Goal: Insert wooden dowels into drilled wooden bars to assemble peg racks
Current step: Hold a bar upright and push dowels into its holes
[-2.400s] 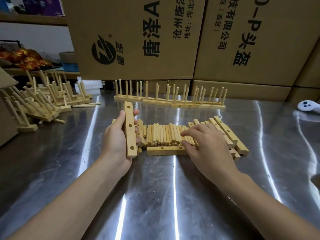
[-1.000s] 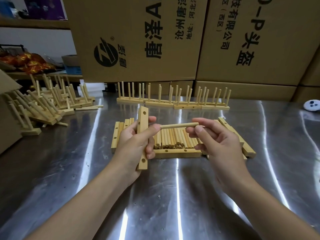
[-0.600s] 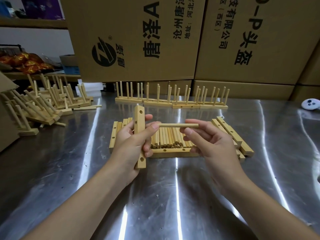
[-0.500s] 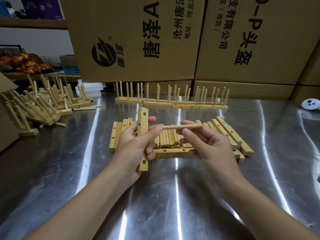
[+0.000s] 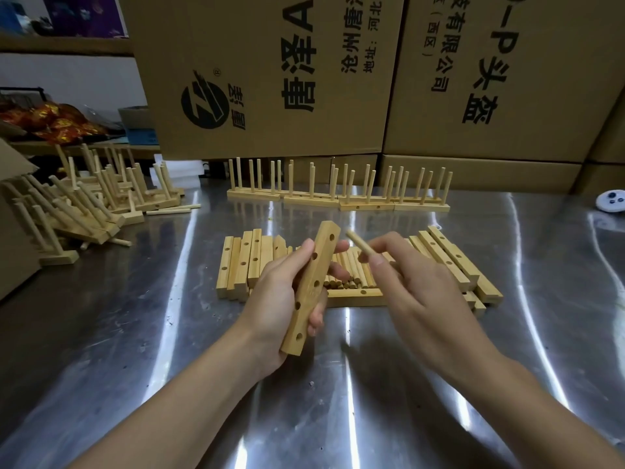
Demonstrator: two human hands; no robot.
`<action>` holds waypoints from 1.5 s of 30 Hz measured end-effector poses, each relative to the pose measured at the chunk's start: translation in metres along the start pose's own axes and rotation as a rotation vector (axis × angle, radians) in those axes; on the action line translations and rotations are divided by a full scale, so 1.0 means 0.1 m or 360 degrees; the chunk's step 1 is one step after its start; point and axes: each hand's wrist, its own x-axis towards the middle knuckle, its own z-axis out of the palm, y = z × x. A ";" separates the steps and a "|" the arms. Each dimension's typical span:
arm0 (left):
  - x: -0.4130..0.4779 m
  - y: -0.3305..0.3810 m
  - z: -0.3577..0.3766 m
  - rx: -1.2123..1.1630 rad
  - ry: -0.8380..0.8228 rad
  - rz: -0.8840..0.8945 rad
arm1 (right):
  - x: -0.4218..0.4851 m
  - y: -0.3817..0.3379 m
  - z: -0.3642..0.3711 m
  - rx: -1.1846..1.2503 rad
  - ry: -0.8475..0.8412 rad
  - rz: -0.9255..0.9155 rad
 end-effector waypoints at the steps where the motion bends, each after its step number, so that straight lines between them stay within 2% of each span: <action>1: 0.00 -0.01 0.00 -0.0004 -0.0004 -0.0012 | 0.00 0.01 0.00 -0.0100 -0.0046 -0.0020; 3: 0.00 -0.01 0.01 -0.0005 0.0003 -0.0037 | 0.00 0.04 0.00 -0.0271 -0.0062 -0.0064; 6: -0.01 -0.01 0.02 0.0069 0.0041 -0.0040 | 0.00 0.05 0.00 -0.0305 0.0001 -0.0092; 14: -0.05 0.09 0.05 0.0634 0.0088 0.0150 | 0.01 -0.03 -0.08 -0.0349 0.0067 -0.0120; 22: -0.07 0.06 0.10 0.0783 -0.0059 0.0299 | -0.01 -0.03 -0.07 -0.0535 0.0137 -0.0248; 27: -0.09 0.00 0.08 0.0841 -0.0115 0.0353 | 0.01 0.01 -0.09 -0.0486 0.0141 -0.0291; 33: -0.12 -0.07 0.07 0.0912 -0.0106 0.0448 | 0.01 -0.01 -0.07 -0.0203 0.0011 -0.0167; 35: -0.10 -0.08 0.05 0.0992 -0.0081 0.0458 | 0.02 -0.02 -0.08 0.0128 -0.0090 0.0079; 37: -0.10 -0.09 0.05 0.1056 -0.0043 0.0474 | 0.04 -0.04 -0.10 0.0617 -0.0224 0.0466; 39: -0.10 -0.10 0.08 0.1107 0.0004 0.0480 | 0.05 -0.06 -0.13 0.0844 -0.0297 0.0634; 41: -0.10 -0.10 0.09 0.1199 0.0098 0.0494 | 0.06 -0.08 -0.11 0.0649 -0.0252 0.0479; 45: -0.08 -0.09 0.11 0.1209 0.0154 0.0422 | -0.02 -0.04 -0.01 -0.0577 0.0039 -0.0019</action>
